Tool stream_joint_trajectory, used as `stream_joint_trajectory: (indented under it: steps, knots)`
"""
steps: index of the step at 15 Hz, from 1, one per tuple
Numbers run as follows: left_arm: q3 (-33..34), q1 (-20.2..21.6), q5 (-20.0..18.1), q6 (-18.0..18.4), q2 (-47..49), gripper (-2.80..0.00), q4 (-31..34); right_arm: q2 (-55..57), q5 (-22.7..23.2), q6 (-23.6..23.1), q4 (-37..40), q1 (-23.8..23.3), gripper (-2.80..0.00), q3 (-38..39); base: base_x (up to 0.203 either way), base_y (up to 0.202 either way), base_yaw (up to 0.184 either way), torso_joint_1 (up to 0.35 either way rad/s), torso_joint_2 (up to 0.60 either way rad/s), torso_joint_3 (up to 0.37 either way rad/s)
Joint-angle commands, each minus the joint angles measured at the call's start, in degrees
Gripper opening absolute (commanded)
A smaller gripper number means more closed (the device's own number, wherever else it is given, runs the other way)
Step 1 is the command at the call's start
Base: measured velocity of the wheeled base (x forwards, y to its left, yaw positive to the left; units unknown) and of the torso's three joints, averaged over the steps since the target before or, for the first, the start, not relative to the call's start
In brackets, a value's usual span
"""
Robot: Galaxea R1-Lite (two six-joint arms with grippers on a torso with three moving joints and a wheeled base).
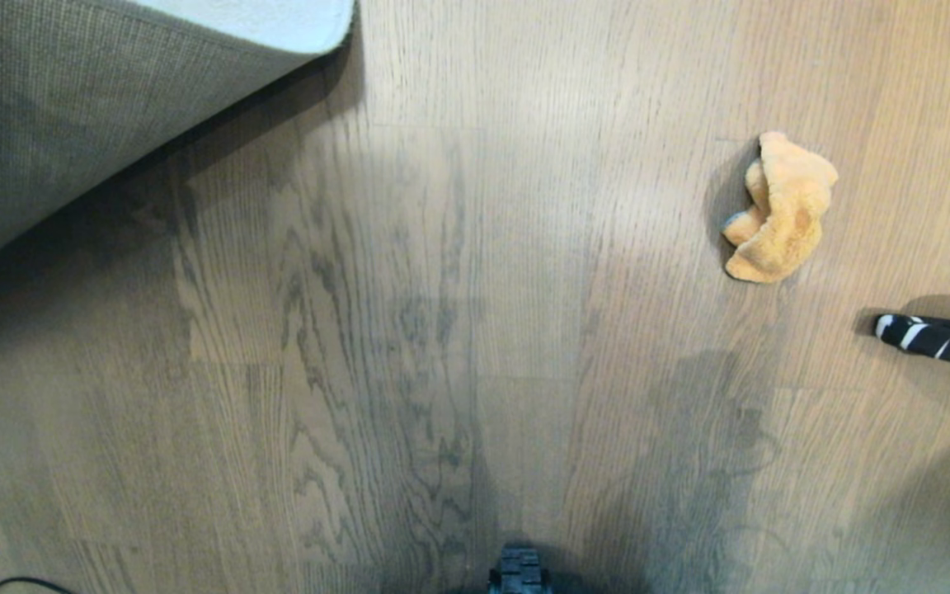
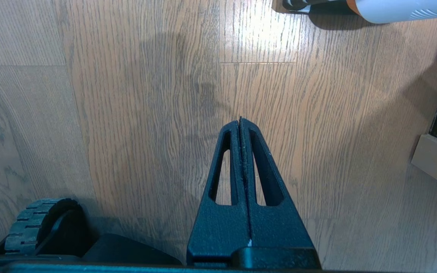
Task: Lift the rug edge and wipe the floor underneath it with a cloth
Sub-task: Pick up the rag
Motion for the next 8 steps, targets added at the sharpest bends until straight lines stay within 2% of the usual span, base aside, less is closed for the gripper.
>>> stream_joint_trajectory:
  steps: [1, 8]
  knots:
    - [0.2, -0.5, 0.2, 0.3, 0.3, -2.8, -0.3, 0.1, 0.0, 0.0, -0.1, 0.0, -2.8, 0.0, 0.0, 0.0, 0.0, 0.0, 0.0, 0.0]
    - [0.3, -0.6, 0.2, 0.3, 0.4, -2.8, -0.4, 0.1, 0.0, 0.0, -0.1, 0.0, -2.8, 0.0, 0.0, 0.0, 0.0, 0.0, 0.0, 0.0]
